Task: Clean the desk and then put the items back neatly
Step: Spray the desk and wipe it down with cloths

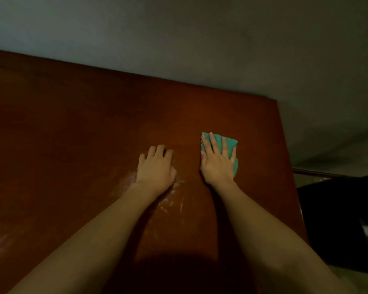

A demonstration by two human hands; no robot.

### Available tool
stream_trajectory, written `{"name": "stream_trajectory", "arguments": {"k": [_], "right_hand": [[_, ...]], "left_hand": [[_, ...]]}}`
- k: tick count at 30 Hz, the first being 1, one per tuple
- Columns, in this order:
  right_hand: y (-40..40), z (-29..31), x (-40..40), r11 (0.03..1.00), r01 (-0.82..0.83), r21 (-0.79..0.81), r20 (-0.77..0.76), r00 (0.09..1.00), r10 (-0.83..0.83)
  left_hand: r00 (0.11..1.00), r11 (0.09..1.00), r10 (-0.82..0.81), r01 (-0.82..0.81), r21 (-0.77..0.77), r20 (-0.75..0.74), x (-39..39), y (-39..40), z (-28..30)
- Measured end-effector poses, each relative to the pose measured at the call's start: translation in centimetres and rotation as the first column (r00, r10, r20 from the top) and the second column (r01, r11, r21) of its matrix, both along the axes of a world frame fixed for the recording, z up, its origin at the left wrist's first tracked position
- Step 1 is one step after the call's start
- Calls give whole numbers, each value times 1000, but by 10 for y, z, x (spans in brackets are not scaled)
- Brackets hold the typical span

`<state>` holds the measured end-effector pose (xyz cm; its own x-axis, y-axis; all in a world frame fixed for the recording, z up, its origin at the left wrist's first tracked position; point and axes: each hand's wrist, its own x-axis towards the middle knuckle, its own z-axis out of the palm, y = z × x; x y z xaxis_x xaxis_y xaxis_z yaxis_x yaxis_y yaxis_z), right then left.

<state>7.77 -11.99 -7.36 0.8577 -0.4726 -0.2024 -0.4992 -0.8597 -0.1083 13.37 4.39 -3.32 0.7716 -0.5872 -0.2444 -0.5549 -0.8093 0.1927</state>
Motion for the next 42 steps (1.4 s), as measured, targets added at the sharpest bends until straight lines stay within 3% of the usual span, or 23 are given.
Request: {"name": "stream_trajectory", "arguments": {"k": [13, 21, 33, 42], "right_hand": [[-114, 0, -59, 999, 49, -15, -15, 999, -50], [-146, 0, -93, 974, 225, -5, -22, 974, -225], [-86, -1, -116, 907, 421, -6, -36, 906, -421], [36, 4, -57, 928, 371, 23, -49, 928, -370]], "left_hand": [[997, 994, -78, 77, 80, 9, -34, -85, 2], [994, 989, -108, 106, 99, 9, -48, -88, -2], [985, 985, -174, 173, 22, 9, -53, -79, 3], [996, 996, -83, 82, 18, 13, -7, 18, 11]]}}
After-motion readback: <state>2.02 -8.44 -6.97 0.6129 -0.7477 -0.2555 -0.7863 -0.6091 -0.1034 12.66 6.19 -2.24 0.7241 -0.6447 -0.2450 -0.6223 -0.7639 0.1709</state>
